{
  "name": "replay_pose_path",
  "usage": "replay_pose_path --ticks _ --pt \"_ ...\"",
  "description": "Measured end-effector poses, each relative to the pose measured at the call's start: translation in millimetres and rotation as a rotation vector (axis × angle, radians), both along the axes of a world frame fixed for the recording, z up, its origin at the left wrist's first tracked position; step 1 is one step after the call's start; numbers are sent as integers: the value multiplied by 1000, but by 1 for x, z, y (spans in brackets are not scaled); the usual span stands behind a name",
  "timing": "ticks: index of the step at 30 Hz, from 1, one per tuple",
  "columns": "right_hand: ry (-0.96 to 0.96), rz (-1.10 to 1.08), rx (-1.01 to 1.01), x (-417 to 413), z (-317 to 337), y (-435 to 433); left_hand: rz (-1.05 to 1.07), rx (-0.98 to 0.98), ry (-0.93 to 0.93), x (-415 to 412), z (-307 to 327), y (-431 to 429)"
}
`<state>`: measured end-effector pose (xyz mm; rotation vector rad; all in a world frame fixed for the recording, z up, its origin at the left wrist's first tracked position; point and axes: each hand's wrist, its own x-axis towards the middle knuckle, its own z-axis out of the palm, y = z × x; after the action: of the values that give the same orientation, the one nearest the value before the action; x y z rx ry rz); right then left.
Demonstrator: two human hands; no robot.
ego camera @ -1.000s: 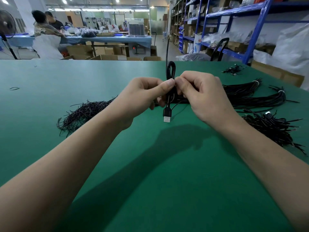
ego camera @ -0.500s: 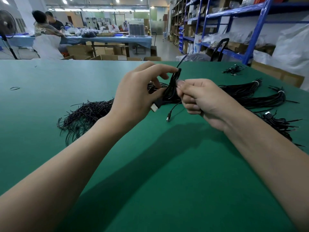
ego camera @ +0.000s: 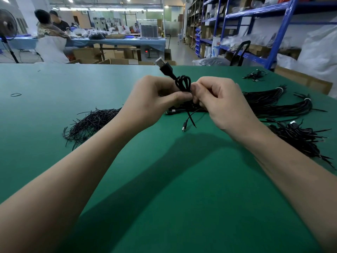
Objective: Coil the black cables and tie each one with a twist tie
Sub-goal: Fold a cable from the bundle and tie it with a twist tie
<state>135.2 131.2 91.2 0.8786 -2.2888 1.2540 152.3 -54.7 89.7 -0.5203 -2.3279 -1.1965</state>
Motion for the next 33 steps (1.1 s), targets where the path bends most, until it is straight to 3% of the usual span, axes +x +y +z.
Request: replay_pose_path --ticks 7,9,11,17,19,25,29,33 --pt "339 -50 122 2 2 7 -285 199 -439 7 7 -2" --pt "390 -72 135 3 2 7 -314 221 -442 8 9 -2" --pt "301 -46 96 1 1 5 -270 195 -346 8 10 0" --pt "-277 140 -203 -4 1 -1 -162 115 -155 8 9 5" --pt "-335 181 -255 -3 0 -3 -149 96 -146 9 10 7" --pt "-41 101 -247 1 0 -8 -195 245 -232 10 7 13" --pt "234 -13 -159 6 2 -3 -363 463 -444 13 9 20" --pt "374 -21 -78 9 6 2 -532 663 -706 15 11 19"
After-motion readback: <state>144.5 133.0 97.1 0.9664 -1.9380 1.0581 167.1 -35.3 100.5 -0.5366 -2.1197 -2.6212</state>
